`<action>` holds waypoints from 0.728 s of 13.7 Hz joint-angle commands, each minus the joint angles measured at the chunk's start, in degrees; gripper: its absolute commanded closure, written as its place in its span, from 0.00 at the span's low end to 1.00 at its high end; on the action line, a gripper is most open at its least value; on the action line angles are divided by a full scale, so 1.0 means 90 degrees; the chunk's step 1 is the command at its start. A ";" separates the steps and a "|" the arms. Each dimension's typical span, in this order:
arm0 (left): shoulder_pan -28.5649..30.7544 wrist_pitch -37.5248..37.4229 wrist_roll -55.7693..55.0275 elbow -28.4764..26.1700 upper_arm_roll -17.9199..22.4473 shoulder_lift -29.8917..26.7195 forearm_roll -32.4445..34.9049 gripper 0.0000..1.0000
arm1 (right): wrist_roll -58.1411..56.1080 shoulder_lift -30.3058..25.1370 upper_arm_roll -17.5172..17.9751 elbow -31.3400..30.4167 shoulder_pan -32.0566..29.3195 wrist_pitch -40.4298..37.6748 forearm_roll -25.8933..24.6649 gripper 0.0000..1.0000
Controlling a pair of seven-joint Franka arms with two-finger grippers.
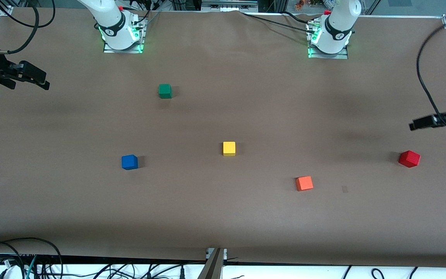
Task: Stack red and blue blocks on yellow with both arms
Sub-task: 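Move the left gripper toward the red cube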
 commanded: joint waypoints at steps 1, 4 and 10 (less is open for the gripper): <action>0.0472 0.0439 0.1594 0.0301 -0.0026 0.0721 -0.0074 0.00 | -0.0046 0.0060 0.0028 0.0158 -0.0002 -0.0025 -0.0070 0.00; 0.0844 0.1202 0.3020 0.0155 -0.0016 0.1142 -0.0005 0.00 | -0.0046 0.0060 0.0047 0.0158 0.0007 0.0014 -0.0070 0.00; 0.1216 0.2517 0.5297 -0.0536 -0.0016 0.1739 0.0004 0.00 | -0.0046 0.0060 0.0067 0.0158 0.0007 0.0024 -0.0031 0.00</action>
